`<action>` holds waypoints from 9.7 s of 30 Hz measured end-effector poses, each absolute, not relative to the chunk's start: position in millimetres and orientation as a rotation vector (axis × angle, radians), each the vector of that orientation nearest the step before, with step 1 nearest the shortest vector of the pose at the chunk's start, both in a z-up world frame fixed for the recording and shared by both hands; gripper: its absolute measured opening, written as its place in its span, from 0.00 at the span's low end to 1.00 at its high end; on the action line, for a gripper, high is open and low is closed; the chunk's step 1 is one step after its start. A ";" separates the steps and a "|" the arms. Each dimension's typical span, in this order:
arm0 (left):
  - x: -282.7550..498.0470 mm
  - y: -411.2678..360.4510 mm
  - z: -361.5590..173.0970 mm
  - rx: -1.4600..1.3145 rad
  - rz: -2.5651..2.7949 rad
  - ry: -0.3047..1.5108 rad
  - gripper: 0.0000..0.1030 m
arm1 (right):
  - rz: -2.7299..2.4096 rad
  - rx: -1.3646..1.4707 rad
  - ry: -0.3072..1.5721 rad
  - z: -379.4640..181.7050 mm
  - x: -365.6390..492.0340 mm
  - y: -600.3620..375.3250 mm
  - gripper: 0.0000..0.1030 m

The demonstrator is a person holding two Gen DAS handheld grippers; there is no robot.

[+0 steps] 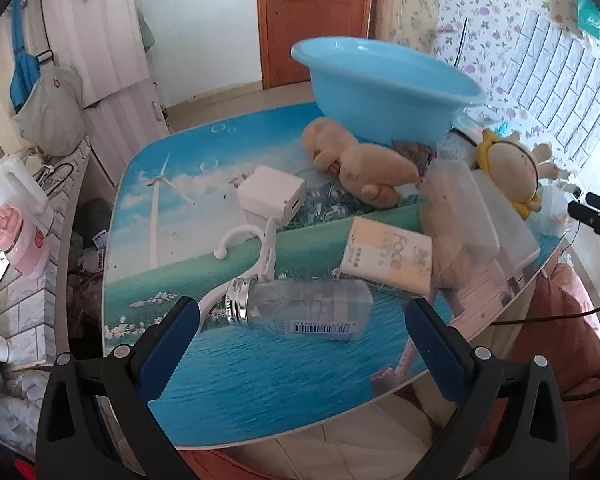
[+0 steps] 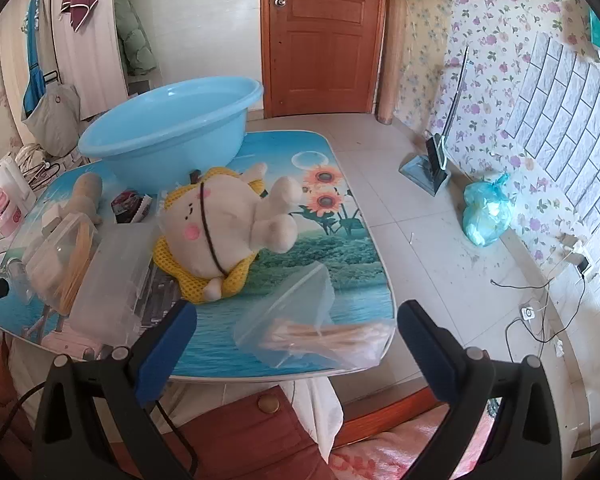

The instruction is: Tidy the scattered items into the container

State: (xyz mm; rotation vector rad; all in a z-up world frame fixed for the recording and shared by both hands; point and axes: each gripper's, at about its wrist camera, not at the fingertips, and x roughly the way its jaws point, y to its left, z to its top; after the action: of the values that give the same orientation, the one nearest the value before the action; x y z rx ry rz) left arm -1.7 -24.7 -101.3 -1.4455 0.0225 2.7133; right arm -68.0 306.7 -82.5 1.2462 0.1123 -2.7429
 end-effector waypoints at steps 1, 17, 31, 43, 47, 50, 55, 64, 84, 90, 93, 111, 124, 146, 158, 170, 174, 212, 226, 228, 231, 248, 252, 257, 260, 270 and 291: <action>-2.8 -24.5 -103.6 -1.452 2.707 0.027 1.00 | -2.740 1.253 0.106 -83.6 -68.6 308.2 1.00; -17.7 -25.5 -136.4 -1.524 2.651 -0.001 1.00 | -2.732 1.370 0.095 -108.7 -83.9 315.1 1.00; -16.2 -37.3 -132.5 -1.470 2.679 -0.062 0.82 | -2.703 1.358 0.048 -122.1 -86.5 318.0 0.93; -9.3 -45.1 -102.2 -1.389 2.725 -0.141 0.82 | -2.674 1.290 -0.015 -108.5 -73.8 318.4 0.63; -10.4 -44.0 -90.7 -1.382 2.739 -0.136 0.82 | -2.688 1.253 -0.026 -92.1 -69.0 319.7 0.63; -12.1 -41.3 -79.5 -1.365 2.751 -0.119 0.82 | -2.695 1.199 -0.024 -75.0 -64.2 316.5 0.63; -19.0 -36.6 -60.2 -1.324 2.755 -0.133 0.82 | -2.698 1.120 -0.032 -54.1 -64.2 310.4 0.63; -50.3 -14.7 -38.0 -1.258 2.728 -0.111 0.82 | -2.604 0.984 -0.041 -31.5 -93.7 272.0 0.63; -171.4 32.7 -41.0 -1.205 2.707 0.000 0.82 | -2.447 0.912 0.036 -30.5 -192.5 219.4 0.65; -179.8 46.6 -41.0 -1.197 2.685 0.019 0.88 | -2.428 0.967 0.107 -26.7 -199.9 210.4 0.69; -175.7 50.3 -38.0 -1.178 2.675 0.043 0.89 | -2.421 0.976 0.148 -25.6 -193.4 205.1 0.74; -66.0 -25.4 -59.1 -1.299 2.657 -0.004 0.95 | -2.584 1.138 0.019 -49.7 -100.9 212.8 0.76; -35.1 -61.9 -92.9 -1.397 2.676 -0.051 0.95 | -2.541 1.242 0.053 -76.6 -70.6 201.4 0.76; -62.4 -74.5 -135.4 -1.486 2.672 0.023 0.78 | -2.448 1.386 0.136 -104.4 -70.7 184.3 0.76; -57.2 -78.4 -130.2 -1.457 2.687 -0.013 0.47 | -2.423 1.438 0.173 -121.0 -73.2 173.4 0.78; -43.4 -76.3 -117.7 -1.425 2.689 -0.044 0.47 | -2.441 1.456 0.205 -128.2 -73.6 175.4 0.76; -39.2 -73.6 -110.8 -1.398 2.693 -0.044 0.47 | -2.445 1.430 0.207 -123.9 -69.7 176.6 0.59; -35.0 -44.0 -54.8 -1.264 2.728 -0.089 0.47 | -2.573 0.905 0.088 -21.4 -42.7 190.6 0.58; -93.1 -4.6 -29.2 -1.191 2.693 -0.003 0.47 | -2.583 0.883 0.023 -11.4 -96.6 209.3 0.58; -105.4 3.9 -27.7 -1.181 2.682 0.017 0.47 | -2.576 0.900 0.017 -15.0 -107.6 209.2 0.58; -126.8 17.4 -29.0 -1.182 2.665 0.047 0.47 | -2.564 0.932 0.017 -24.5 -121.8 208.6 0.58; -188.7 68.6 -45.2 -1.194 2.572 0.167 0.47 | -2.536 1.009 0.036 -51.8 -169.4 203.5 0.59; -187.0 67.2 -46.2 -1.204 2.572 0.158 0.53 | -2.546 1.012 0.043 -50.3 -173.1 202.4 0.60; -174.4 58.1 -42.0 -1.199 2.591 0.154 0.55 | -2.545 1.020 0.051 -47.1 -170.0 197.4 0.61; -160.8 48.6 -41.6 -1.198 2.614 0.160 0.60 | -2.545 1.014 0.068 -44.2 -162.8 196.0 0.61; -118.7 7.4 -47.7 -1.262 2.675 0.069 0.66 | -2.576 1.061 0.064 -45.8 -133.6 208.0 0.61; -56.1 1.1 -91.4 -1.395 2.626 0.067 0.83 | -2.581 1.190 0.083 -67.5 -90.9 222.7 0.61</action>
State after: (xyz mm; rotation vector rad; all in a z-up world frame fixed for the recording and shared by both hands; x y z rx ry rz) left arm -56.1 1.1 -91.4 -1.3955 0.0675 2.6255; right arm -90.9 222.7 -67.5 1.1898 0.0827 -2.5813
